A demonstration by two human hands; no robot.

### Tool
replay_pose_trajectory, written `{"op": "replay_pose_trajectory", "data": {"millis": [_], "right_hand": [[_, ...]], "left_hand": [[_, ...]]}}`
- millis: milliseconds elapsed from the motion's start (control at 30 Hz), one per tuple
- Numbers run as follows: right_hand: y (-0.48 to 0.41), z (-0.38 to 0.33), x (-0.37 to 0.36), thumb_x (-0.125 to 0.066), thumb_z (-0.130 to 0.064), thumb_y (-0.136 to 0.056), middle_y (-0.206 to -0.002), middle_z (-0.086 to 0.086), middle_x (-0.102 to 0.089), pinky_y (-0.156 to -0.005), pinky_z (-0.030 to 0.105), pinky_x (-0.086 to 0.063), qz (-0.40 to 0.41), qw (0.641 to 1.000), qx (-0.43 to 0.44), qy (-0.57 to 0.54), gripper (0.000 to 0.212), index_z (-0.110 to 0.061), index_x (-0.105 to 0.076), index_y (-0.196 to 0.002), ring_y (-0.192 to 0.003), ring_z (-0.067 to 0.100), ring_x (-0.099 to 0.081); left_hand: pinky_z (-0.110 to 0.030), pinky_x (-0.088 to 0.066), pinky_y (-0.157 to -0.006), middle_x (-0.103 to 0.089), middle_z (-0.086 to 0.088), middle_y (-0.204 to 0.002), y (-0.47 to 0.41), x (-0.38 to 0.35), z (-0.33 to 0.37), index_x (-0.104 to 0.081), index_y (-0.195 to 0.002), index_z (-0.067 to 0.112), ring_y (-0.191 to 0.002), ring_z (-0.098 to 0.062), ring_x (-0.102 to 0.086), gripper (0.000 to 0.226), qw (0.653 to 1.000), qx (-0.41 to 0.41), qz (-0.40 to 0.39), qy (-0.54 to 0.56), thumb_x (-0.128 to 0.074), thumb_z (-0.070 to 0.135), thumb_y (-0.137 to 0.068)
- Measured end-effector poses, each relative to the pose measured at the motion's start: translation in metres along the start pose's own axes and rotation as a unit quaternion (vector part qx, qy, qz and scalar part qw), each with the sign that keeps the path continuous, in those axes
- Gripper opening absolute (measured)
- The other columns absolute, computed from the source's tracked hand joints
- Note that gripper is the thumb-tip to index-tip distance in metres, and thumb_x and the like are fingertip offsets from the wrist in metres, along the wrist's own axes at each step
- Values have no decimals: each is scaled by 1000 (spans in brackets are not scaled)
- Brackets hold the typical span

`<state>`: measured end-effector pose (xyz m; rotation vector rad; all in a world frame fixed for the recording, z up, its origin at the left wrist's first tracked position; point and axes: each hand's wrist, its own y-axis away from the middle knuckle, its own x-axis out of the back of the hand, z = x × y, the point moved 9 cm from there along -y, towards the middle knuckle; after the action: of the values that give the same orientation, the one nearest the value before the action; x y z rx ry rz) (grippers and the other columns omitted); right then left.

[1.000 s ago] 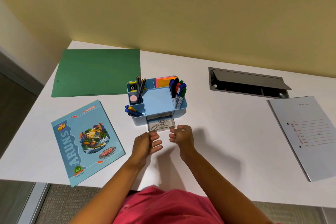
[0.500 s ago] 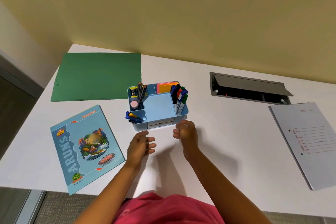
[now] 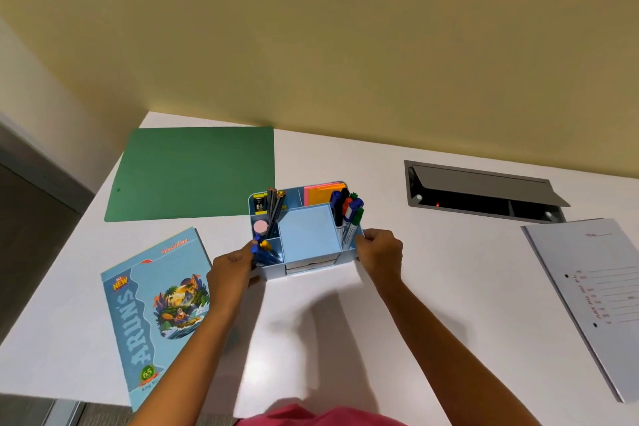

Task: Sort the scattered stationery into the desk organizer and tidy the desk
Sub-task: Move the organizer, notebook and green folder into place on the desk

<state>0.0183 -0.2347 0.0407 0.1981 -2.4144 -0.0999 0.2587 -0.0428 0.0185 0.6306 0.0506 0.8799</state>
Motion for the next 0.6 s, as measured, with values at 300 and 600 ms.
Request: {"op": "replay_pose_trajectory", "data": {"millis": [300,600], "right_hand": [[-8,-4,-7,-59,-9,-91,-64,22,-66,-52,43,-55,-32,996,69,50,29,12,-64,-71,-53,37,-63],[-19,-7,1,-53,-3,-90,-59,17,-64,-44,27,-38,-31,990,89,107,32,4,-60,-60,-50,27,-57]], "left_hand": [[-16,-51,-43,-62,-15,-73,-13,-5,19,-64,-75,6,-45,-11,-61,19,993,-44,-9,-108,-57,7,-93],[-14,-48,-40,-63,2,-62,-20,-18,34,-73,-75,10,-56,-16,-61,28,984,-86,-40,-149,-55,-5,-91]]}}
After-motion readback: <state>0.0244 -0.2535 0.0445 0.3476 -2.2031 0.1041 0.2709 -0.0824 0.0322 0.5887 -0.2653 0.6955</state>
